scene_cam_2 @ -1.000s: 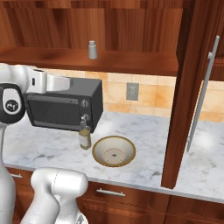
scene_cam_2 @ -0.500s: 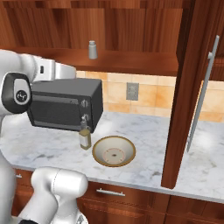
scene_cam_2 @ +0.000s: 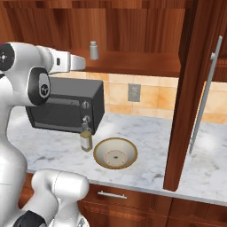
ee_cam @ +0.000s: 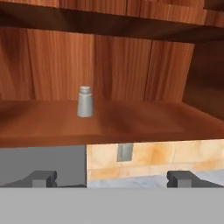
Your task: Retrieve the bottle and the shaker from the cabinet and place them next to the mixing bowl on the counter. Then add garlic from the fridge to the mixing bowl.
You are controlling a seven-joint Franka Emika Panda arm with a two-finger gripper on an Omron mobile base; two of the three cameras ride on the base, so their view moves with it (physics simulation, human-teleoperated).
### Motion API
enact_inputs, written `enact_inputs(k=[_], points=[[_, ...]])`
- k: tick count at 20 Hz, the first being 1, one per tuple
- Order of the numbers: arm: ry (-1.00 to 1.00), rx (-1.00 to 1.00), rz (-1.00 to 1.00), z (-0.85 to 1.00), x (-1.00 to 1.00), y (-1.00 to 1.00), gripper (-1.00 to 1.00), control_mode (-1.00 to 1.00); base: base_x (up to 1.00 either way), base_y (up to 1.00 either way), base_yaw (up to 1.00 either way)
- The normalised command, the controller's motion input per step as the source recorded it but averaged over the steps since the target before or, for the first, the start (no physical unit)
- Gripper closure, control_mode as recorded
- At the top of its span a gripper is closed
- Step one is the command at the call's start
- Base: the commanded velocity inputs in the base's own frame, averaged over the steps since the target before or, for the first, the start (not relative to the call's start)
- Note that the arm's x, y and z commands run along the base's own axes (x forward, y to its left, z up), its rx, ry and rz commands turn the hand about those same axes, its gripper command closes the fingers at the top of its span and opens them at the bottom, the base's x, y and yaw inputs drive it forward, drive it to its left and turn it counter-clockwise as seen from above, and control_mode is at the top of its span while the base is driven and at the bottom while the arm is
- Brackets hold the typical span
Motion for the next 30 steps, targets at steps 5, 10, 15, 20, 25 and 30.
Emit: enact_inputs(k=[5,10,15,20,25,30], points=[[0.19,0.07,0.17,0.29,0.41,0.1,-1.0,-1.0,0.0,0.0,0.0],[0.25,0.06,0.15,0.38,0.24,0.04,-1.0,-1.0,0.0,0.0,0.0],[0.01,0.03,0.01,0.05,0.2,0.02,-1.0,-1.0,0.0,0.0,0.0],[0.0,0.0,0.0,-0.15,0.44,0.02,-1.0,-1.0,0.0,0.0,0.0],[0.0,0.0,0.0,-0.33,0.58,0.01,-1.0,-1.0,0.0,0.0,0.0],[0.0,0.0,0.0,-0.31,0.55,0.01,-1.0,-1.0,0.0,0.0,0.0]])
